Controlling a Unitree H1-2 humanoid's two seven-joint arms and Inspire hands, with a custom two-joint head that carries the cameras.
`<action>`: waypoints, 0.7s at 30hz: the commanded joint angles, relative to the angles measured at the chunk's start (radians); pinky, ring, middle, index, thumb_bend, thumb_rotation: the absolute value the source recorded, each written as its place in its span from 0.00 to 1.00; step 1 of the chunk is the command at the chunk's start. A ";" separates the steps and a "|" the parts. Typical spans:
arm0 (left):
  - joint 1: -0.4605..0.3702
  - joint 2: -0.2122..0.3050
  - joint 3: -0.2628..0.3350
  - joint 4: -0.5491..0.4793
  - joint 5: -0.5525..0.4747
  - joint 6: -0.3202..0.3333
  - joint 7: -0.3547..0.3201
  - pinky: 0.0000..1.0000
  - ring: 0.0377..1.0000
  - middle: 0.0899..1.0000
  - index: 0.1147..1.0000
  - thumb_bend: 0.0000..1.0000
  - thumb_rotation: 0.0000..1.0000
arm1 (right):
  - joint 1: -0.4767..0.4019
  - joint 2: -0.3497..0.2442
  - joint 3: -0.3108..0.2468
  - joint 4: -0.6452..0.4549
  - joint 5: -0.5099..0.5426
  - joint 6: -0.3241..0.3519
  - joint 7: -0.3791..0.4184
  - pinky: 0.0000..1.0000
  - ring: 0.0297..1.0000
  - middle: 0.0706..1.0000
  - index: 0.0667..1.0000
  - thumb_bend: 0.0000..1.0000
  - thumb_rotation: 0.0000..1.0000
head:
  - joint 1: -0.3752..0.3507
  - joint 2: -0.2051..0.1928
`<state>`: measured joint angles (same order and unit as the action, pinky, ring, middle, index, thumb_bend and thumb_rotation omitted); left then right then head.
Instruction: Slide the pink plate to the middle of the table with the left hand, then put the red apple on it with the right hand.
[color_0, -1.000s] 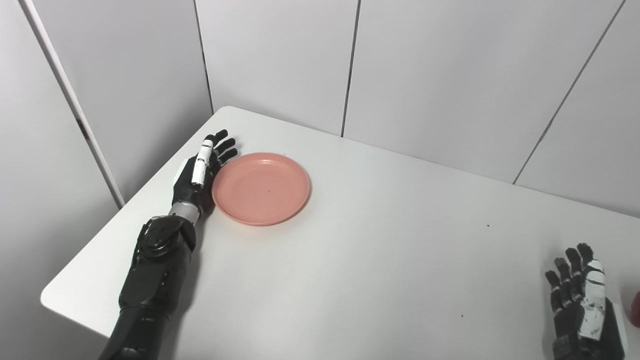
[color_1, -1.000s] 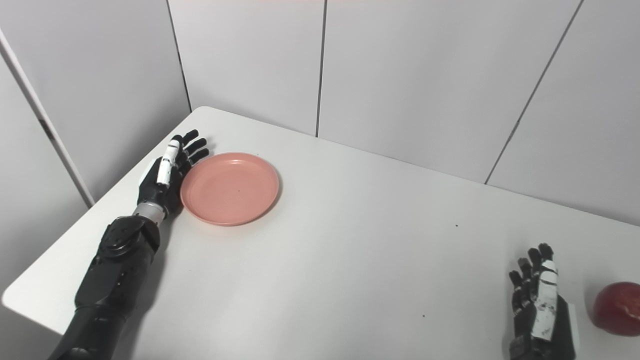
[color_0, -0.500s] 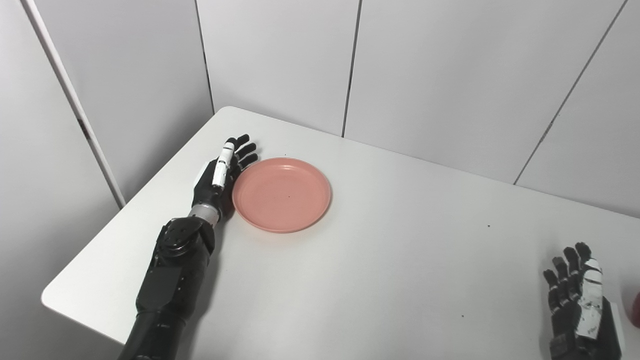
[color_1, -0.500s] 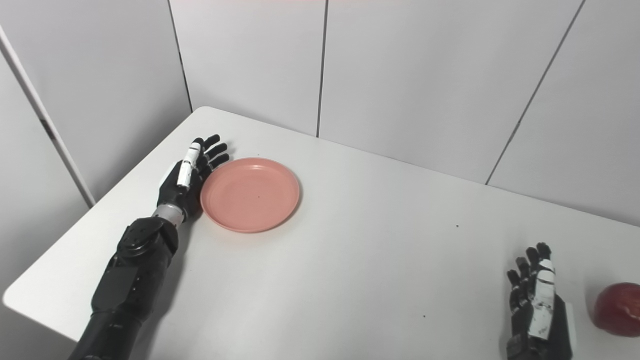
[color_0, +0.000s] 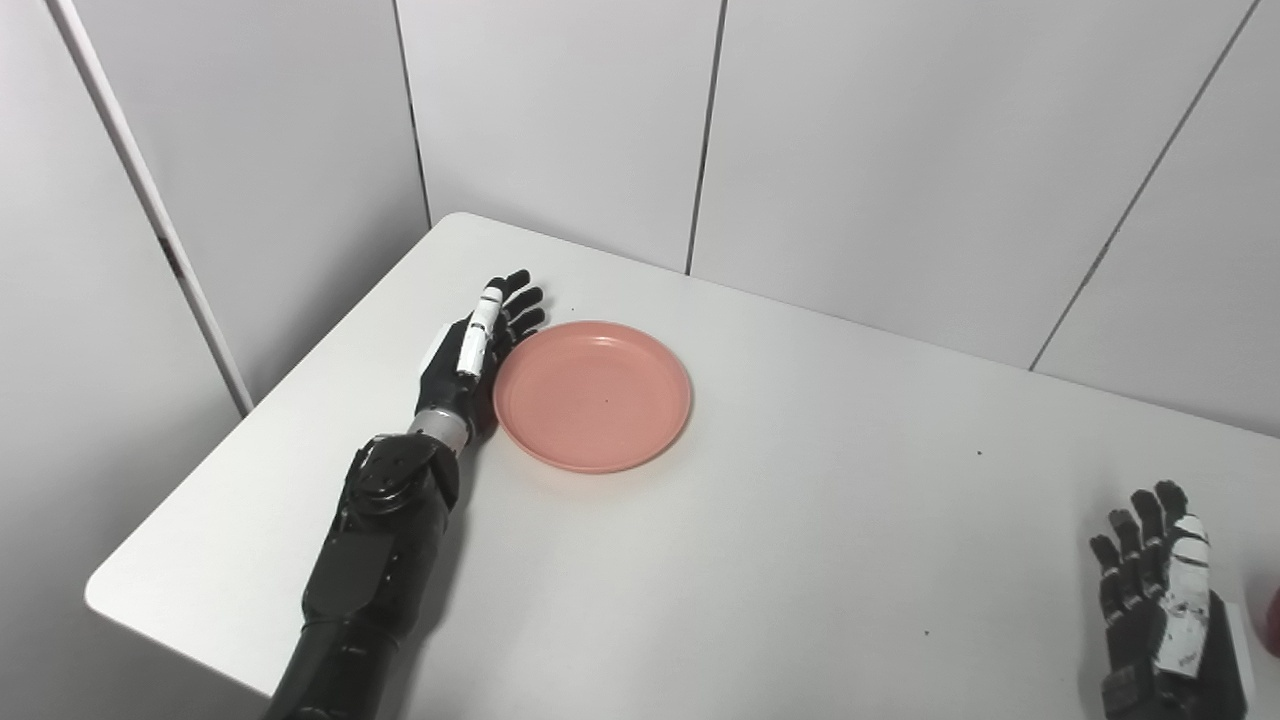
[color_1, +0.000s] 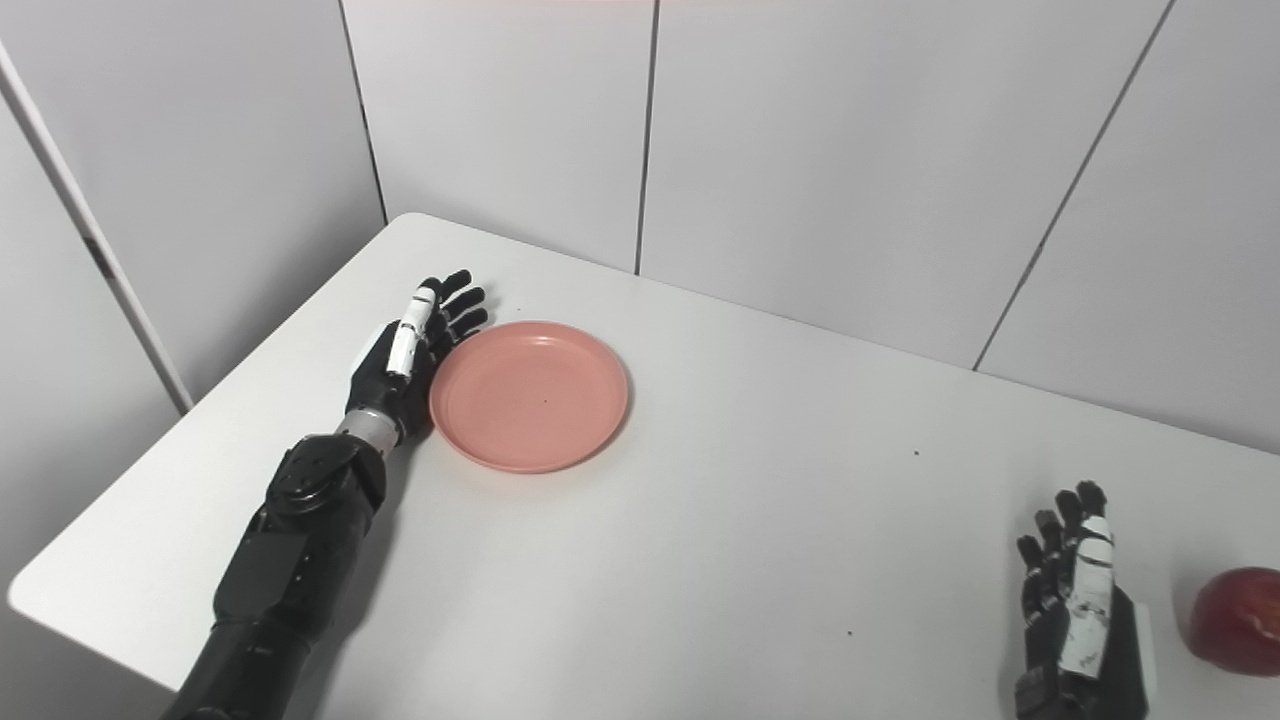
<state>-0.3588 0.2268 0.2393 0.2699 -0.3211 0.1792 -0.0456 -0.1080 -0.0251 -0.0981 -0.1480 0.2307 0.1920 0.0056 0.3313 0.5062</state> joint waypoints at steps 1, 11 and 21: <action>-0.031 -0.015 -0.021 0.012 0.010 0.008 -0.011 0.90 0.89 0.88 0.85 0.32 1.00 | -0.015 0.004 -0.003 -0.020 -0.002 -0.008 -0.004 1.00 1.00 1.00 1.00 0.16 1.00 | -0.001 0.002; -0.045 -0.039 -0.045 0.028 0.009 0.008 -0.022 0.90 0.89 0.88 0.85 0.31 1.00 | -0.015 0.005 -0.005 -0.021 0.012 -0.007 0.004 1.00 1.00 1.00 1.00 0.17 1.00 | -0.009 0.011; -0.060 -0.057 -0.075 0.051 0.007 -0.011 -0.044 0.91 0.90 0.89 0.86 0.31 1.00 | -0.012 0.004 0.001 -0.027 0.001 -0.011 0.003 1.00 1.00 1.00 1.00 0.17 1.00 | -0.022 0.026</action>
<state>-0.4018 0.1788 0.1731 0.3134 -0.3178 0.1598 -0.0748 -0.1077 -0.0194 -0.0981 -0.1480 0.2319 0.1921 0.0015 0.3084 0.5307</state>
